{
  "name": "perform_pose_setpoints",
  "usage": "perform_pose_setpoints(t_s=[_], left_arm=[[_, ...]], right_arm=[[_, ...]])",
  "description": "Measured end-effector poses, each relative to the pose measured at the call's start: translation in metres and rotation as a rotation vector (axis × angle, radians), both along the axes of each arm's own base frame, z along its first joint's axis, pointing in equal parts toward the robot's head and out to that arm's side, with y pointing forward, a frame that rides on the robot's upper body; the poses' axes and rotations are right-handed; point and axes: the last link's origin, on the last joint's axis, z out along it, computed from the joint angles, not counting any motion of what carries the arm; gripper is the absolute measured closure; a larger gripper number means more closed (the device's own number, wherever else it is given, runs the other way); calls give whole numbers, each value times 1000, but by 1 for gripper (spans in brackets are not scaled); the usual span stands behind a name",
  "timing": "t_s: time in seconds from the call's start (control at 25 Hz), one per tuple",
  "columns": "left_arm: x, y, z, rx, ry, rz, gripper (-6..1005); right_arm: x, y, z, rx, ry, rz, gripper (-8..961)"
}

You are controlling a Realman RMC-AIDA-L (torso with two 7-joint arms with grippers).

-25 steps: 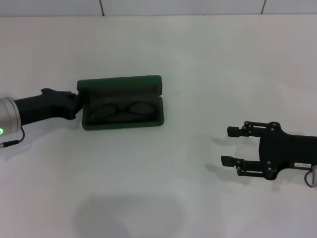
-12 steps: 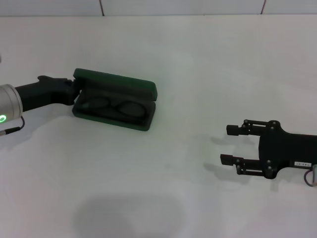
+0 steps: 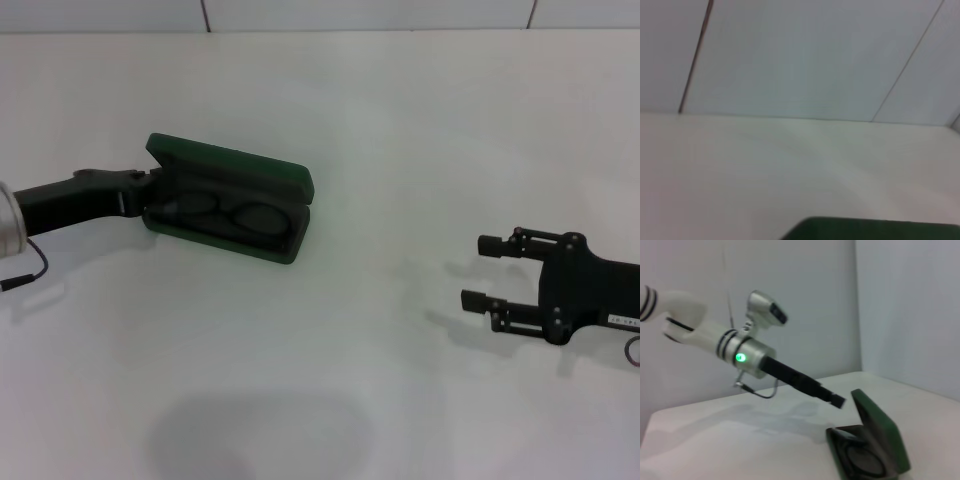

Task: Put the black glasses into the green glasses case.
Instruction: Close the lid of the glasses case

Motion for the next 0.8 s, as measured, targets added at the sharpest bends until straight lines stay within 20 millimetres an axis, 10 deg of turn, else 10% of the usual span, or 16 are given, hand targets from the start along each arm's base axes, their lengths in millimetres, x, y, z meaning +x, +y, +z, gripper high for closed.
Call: perform_pose_setpoints(t_s=[0.48, 0.8], left_arm=[[62, 27, 15, 54, -74, 7, 994], [82, 54, -36, 235, 133, 131, 994]], right_arm=[[8, 6, -4, 61, 2, -58, 277], [10, 7, -3, 66, -4, -66, 277]])
